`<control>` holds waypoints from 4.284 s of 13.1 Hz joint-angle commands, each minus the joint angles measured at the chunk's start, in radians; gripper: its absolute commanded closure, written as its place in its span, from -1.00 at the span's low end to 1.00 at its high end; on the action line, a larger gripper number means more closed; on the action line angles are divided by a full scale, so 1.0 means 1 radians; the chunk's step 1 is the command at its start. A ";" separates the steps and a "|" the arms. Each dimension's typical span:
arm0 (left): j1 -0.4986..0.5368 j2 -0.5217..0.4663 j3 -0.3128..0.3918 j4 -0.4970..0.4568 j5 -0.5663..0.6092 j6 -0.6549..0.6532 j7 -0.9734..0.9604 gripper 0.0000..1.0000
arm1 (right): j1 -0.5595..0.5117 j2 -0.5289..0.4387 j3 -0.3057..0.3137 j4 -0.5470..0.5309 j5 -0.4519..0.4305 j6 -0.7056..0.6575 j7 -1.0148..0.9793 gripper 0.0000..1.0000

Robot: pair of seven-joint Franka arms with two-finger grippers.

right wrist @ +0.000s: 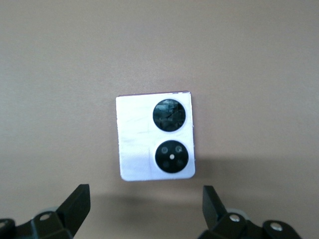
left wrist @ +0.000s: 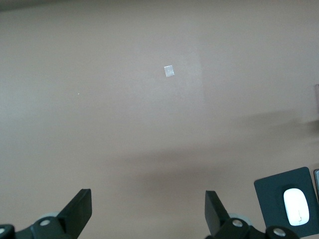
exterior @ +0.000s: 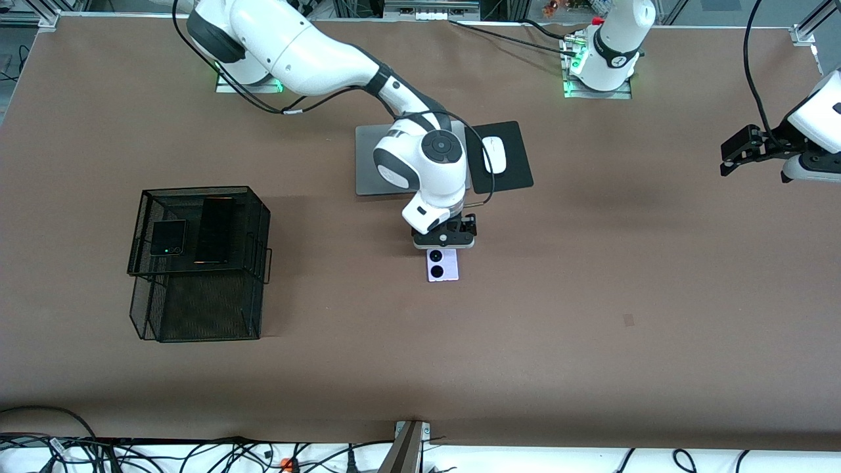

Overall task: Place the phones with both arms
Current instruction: 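Lower the right gripper over the white phone and grasp it, then lift the white phone and carry it over the mesh basket with the right gripper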

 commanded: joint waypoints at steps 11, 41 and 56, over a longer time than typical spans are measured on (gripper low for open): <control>-0.003 0.003 -0.011 0.002 0.002 -0.025 -0.003 -1.00 | 0.012 0.092 -0.029 0.041 -0.040 0.088 0.118 -1.00; -0.002 0.003 -0.011 0.002 0.002 -0.027 -0.003 -1.00 | -0.103 -0.327 0.015 0.075 0.132 -0.659 -0.252 1.00; -0.003 0.003 -0.011 0.000 0.002 -0.027 -0.003 -1.00 | -0.203 -0.443 -0.789 -0.440 0.770 -0.188 -1.294 1.00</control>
